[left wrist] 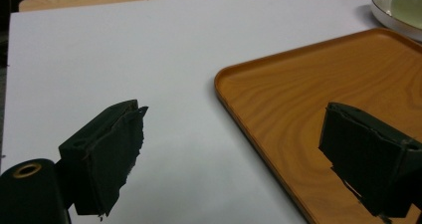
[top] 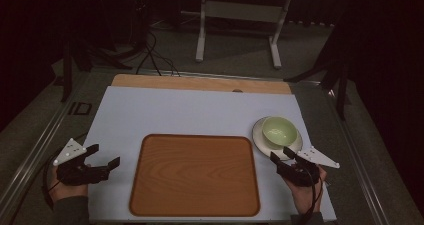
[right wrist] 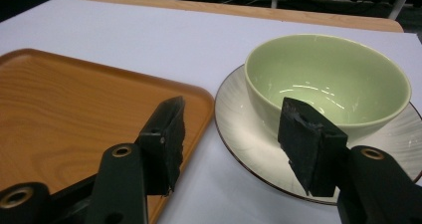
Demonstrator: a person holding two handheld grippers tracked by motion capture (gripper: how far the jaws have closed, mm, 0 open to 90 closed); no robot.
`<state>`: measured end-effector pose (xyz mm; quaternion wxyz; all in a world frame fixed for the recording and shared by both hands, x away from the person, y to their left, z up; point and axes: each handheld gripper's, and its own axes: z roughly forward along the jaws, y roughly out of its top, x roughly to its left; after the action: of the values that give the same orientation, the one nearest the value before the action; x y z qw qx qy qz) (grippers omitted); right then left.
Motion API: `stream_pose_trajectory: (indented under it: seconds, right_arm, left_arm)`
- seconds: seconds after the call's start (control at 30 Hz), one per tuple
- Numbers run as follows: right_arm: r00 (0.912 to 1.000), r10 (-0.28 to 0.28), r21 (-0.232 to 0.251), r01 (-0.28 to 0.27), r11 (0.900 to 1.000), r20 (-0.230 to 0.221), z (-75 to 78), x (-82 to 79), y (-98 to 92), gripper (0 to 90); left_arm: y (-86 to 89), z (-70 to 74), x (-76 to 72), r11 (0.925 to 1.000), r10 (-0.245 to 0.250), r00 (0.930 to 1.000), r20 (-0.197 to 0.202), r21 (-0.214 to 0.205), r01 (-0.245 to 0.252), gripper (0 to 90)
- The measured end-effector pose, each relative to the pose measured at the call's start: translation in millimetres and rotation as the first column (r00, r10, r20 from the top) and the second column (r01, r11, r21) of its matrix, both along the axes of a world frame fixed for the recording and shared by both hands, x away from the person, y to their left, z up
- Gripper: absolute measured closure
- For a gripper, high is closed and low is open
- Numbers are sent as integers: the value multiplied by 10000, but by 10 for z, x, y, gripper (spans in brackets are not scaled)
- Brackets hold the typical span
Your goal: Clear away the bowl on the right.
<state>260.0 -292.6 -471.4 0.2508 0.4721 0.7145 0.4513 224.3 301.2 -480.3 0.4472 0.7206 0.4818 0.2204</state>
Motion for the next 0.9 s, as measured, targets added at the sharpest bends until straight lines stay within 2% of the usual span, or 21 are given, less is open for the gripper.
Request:
stream_pose_trajectory:
  seconds: [0.13, 0.17, 0.23, 0.43, 0.67, 0.9]
  right_arm:
    - [10000, -17, -65, 18, 10000, 85, 13, -4, 15, 428]
    - [9999, -60, -58, 61, 10000, 131, 17, -5, 19, 422]
    - [9998, -111, -64, 112, 9999, 135, 20, -6, 26, 411]
    - [9994, -265, 5, 265, 9996, 211, 50, -4, 37, 426]
    - [9990, -357, 238, 351, 9991, 259, 101, 44, 1, 424]
    - [9982, -565, -18, 566, 9984, 214, 127, 109, -23, 412]
  left_arm:
    - [21, -12, 28, 9998, -58, 10000, -20, -188, 58, 100]
    - [30, -24, 40, 9991, -60, 10000, -75, -419, 57, 83]
    - [26, -38, 58, 9991, -104, 9998, -187, -409, 96, 16]
    - [-3, -28, 61, 9996, -143, 9999, -34, -224, 143, 16]
    - [-25, -48, 76, 10000, 13, 9999, -122, -74, -13, 15]
    - [-26, -55, 79, 10000, 84, 9999, -113, -3, -84, 15]
